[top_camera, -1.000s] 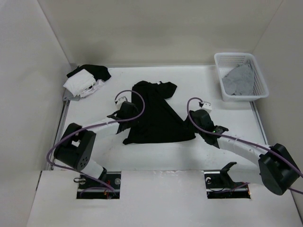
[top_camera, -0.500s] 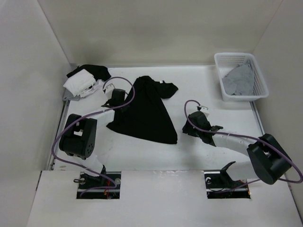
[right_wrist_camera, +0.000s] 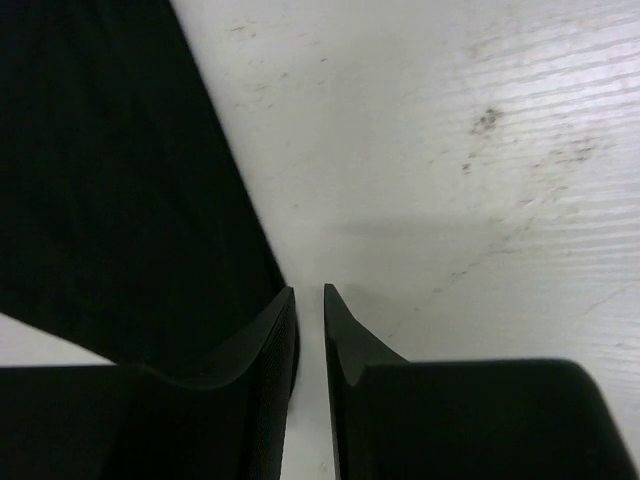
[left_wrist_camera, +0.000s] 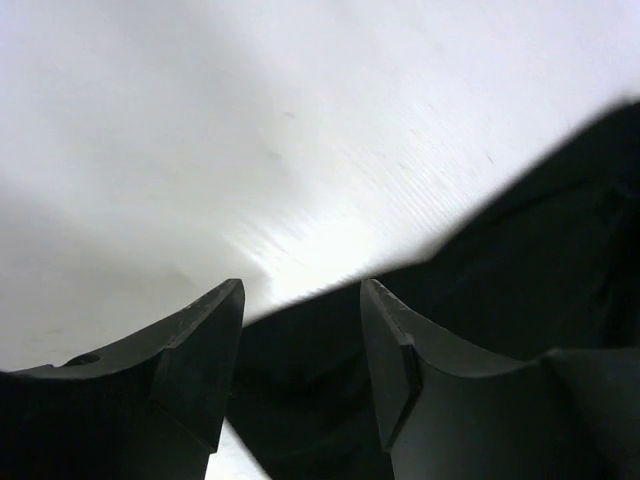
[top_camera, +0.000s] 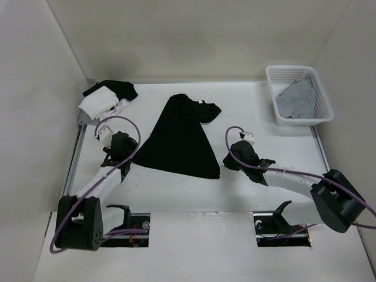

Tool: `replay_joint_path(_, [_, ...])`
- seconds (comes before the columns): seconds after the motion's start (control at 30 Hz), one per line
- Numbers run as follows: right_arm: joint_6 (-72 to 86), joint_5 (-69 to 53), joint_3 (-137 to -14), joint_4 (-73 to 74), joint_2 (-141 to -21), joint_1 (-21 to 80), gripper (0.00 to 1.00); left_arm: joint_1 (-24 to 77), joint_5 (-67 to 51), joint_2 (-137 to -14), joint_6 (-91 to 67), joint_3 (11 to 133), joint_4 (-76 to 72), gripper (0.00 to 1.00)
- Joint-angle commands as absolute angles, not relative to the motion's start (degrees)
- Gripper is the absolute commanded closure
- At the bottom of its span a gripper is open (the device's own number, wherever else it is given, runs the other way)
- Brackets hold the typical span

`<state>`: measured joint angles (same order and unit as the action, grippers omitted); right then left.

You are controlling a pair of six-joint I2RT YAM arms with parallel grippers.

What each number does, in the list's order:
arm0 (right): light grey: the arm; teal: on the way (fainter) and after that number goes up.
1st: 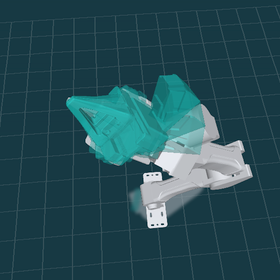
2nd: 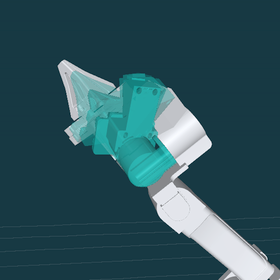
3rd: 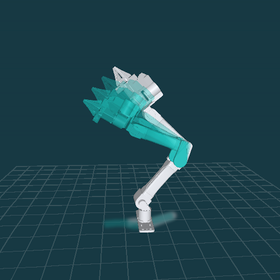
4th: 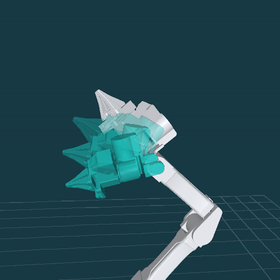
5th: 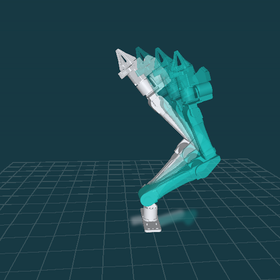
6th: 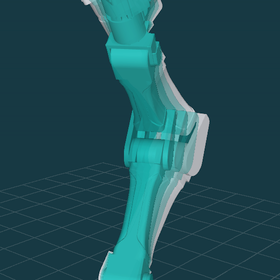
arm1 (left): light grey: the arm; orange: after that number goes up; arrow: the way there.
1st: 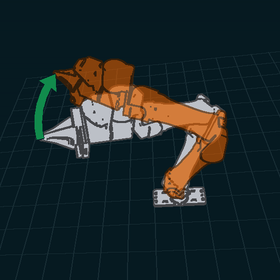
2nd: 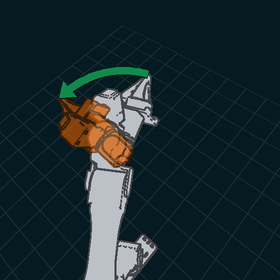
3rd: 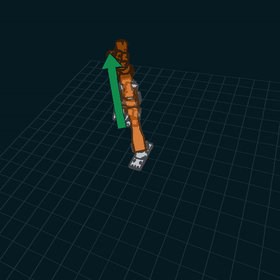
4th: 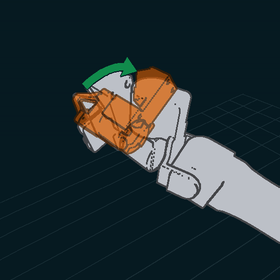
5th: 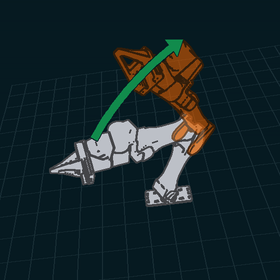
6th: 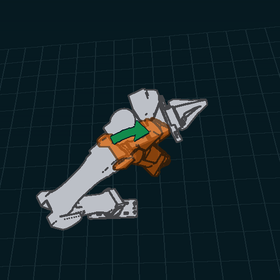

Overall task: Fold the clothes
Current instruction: Flatten the tank top out

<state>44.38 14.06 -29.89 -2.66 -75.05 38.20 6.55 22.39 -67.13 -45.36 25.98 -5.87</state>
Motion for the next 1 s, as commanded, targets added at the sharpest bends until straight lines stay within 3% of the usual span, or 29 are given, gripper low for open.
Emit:
replay_joint_path(0.0, [44.21,14.77,-28.57,-6.59,-72.16,39.33,0.78,3.39,23.38,-61.71,-46.50,22.77,-3.35,0.51])
replay_joint_path(0.17, [42.63,13.71,-27.42,-7.47,-70.84,39.33,0.74,-0.48,18.30,-61.25,-47.28,20.57,1.14,0.54])
replay_joint_path(0.4, [42.54,13.27,-27.86,-8.35,-72.16,40.38,0.74,-1.89,8.44,-66.79,-47.11,19.25,-4.22,0.63])
replay_joint_path(0.57, [43.07,13.27,-27.86,-8.79,-73.04,40.73,0.74,-2.15,7.82,-68.02,-46.76,18.54,-5.18,0.62])
replay_joint_path(0.97, [43.07,13.27,-28.83,-8.88,-73.92,41.00,0.74,-1.19,8.09,-65.56,-47.55,16.52,-2.20,0.78])
